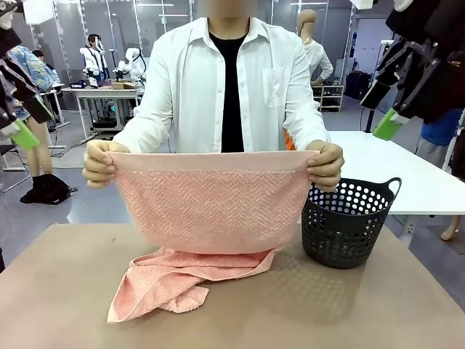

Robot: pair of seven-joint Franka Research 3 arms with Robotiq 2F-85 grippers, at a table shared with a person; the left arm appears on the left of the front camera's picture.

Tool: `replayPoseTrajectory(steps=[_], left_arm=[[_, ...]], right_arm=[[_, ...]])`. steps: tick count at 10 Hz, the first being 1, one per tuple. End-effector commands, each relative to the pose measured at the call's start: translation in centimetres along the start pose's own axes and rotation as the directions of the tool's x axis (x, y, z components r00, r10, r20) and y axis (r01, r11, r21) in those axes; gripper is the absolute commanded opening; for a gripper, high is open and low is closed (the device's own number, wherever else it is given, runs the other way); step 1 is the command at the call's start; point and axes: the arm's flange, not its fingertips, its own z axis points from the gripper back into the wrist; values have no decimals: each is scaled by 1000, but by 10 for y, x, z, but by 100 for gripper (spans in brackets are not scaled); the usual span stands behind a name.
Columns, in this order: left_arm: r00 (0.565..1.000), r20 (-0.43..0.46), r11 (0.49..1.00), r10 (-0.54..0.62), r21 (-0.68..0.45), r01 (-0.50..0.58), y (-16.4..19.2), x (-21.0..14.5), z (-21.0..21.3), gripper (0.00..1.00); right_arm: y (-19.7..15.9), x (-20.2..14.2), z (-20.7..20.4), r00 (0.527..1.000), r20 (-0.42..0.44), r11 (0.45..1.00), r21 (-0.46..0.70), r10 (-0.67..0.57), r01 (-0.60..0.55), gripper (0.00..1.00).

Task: Fold the towel.
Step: Grab the top end of the 100 cm Hotel Towel extended by the human.

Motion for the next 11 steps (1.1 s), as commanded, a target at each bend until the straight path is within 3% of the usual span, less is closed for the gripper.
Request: replayPoseTrajectory(steps=[1, 3, 5, 11], left_arm=[[972, -113, 979, -204, -9, 205, -2, 29, -13, 100], [955, -156, 968, -252, -59, 246, 7, 45, -25, 100], [939, -144, 949, -314, -92, 303, 13, 70, -33, 100], [934, -185, 952, -305, -79, 295, 39, 106, -70, 100]], right_arm=[[-4, 39, -11, 992, -47, 993, -10, 117, -118, 100], [-6, 67, -20, 980, -102, 985, 9, 173, -173, 100], [-9, 88, -28, 971, -126, 979, -2, 202, -204, 100], [-26, 103, -56, 956, -210, 976, -19, 207, -216, 100]])
